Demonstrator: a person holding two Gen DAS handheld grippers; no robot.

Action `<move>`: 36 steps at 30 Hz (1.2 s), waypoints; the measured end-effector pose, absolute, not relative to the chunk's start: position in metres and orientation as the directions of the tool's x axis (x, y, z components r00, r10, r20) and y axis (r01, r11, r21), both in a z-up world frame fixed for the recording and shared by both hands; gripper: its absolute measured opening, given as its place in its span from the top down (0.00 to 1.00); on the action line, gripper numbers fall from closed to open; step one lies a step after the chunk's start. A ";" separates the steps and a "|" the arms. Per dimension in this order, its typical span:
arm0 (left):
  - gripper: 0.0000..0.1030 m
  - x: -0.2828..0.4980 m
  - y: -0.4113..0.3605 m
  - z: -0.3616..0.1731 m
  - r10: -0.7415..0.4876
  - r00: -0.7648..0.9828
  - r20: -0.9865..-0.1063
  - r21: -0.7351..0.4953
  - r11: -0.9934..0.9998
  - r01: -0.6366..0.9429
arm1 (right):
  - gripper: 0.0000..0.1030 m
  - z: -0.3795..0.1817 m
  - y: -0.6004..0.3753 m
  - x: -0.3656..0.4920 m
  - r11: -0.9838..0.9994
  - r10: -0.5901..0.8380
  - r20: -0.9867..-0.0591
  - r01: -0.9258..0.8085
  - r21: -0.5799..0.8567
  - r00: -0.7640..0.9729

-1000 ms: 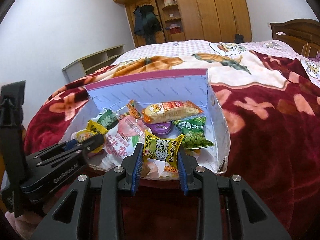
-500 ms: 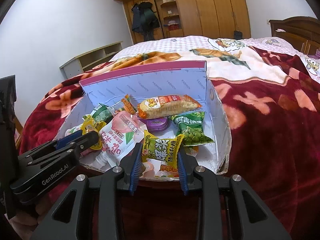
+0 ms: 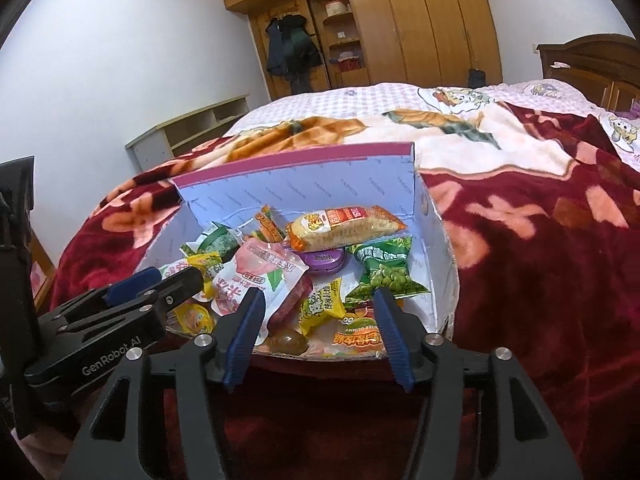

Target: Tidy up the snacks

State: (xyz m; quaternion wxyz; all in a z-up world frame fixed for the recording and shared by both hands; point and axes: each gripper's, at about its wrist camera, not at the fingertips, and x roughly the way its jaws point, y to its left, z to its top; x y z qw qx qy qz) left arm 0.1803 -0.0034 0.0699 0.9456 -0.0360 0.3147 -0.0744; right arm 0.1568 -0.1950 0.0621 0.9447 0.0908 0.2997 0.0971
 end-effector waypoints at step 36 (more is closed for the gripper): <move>0.32 0.115 -0.006 0.030 -0.050 0.758 -0.650 -0.026 0.999 0.043 | 0.35 0.027 -0.187 0.096 0.973 0.209 -0.614 -0.100 0.207 0.761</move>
